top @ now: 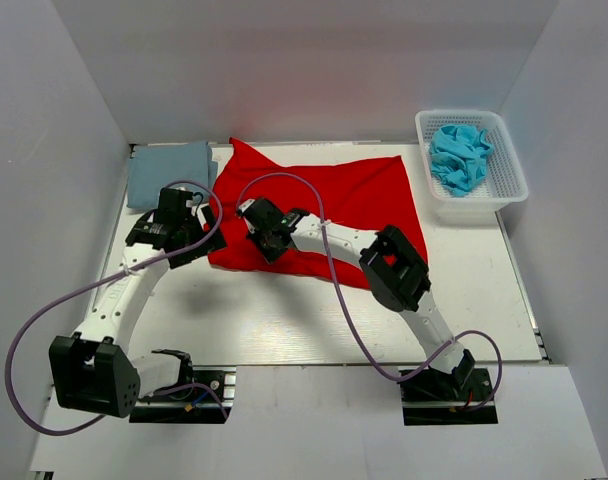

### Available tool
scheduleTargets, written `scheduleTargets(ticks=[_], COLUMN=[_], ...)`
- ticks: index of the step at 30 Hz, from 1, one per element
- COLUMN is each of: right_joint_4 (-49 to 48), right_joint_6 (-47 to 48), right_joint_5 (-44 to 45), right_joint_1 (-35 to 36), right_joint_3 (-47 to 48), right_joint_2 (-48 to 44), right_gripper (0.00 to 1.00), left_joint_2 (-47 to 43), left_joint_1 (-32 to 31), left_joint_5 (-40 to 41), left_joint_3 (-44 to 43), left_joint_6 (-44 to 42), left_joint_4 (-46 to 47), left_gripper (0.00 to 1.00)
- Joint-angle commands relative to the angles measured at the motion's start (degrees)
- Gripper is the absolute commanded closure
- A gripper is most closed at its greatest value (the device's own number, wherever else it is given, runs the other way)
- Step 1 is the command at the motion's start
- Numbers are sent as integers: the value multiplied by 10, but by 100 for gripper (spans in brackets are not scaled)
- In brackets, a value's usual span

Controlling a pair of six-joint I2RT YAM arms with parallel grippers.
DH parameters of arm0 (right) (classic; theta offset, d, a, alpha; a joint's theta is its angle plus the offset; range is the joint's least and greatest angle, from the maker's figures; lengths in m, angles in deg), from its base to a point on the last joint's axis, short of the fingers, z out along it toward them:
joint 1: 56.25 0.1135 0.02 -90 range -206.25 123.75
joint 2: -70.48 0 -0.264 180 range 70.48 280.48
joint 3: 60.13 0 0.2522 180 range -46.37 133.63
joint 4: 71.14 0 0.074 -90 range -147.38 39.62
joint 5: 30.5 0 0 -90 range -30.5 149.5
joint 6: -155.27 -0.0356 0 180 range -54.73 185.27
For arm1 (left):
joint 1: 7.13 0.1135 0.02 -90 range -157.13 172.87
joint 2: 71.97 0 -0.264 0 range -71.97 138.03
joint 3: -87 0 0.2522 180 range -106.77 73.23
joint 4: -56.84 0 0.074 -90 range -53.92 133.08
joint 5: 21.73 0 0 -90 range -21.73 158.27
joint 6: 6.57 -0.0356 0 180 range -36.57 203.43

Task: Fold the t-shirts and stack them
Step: Flatten out the tshirt

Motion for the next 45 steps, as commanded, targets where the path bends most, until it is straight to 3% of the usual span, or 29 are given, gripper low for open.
scheduleTargets(ticks=[1, 7, 11, 17, 20, 26, 28, 29, 30, 37, 40, 43, 45], right_joint_4=[-2, 25, -8, -69, -71, -80, -105, -113, -113, -100, -102, -67, -43], right_joint_6=[-6, -20, -64, -126, -121, -139, -142, -136, -134, -143, -174, -181, -184], right_joint_5=[-3, -136, -234, -387, -484, -586, -646, -652, -650, -495, -395, -258, -163], right_joint_1=[3, 12, 29, 64, 91, 112, 117, 119, 117, 73, 20, -77, -102], right_joint_3=[23, -38, -112, -185, -165, -164, -186, -189, -191, -252, -320, -350, -351], right_joint_2=[-51, -111, -175, -186, -175, -166, -182, -187, -189, -297, -357, -392, -401], right_gripper=[100, 100, 100, 100, 100, 98, 80, 65, 10, 9, 9, 9, 9], left_joint_2=[-27, -27, -39, -50, -55, -55, -61, -61, -66, -48, -15, 34, 67], left_joint_1=[3, 3, 3, 3, 3, 3, 3, 3, 3, -3, -3, -3, -3], left_joint_5=[11, 11, -6, -5, -5, -5, 0, 0, 0, -7, -50, -80, -85], left_joint_3=[2, -3, -3, -3, 2, 8, 13, 13, 13, 23, 23, 5, -15], left_joint_6=[-4, -4, 2, 15, 15, 27, 27, 27, 34, 39, 39, 34, 19], left_joint_4=[1, 1, 7, -12, -24, -51, -51, -51, -51, -7, 33, 91, 143], left_gripper=[0, 0, 0, 0, 0, 0, 0, 0, 0, 0, 0, 0, 0])
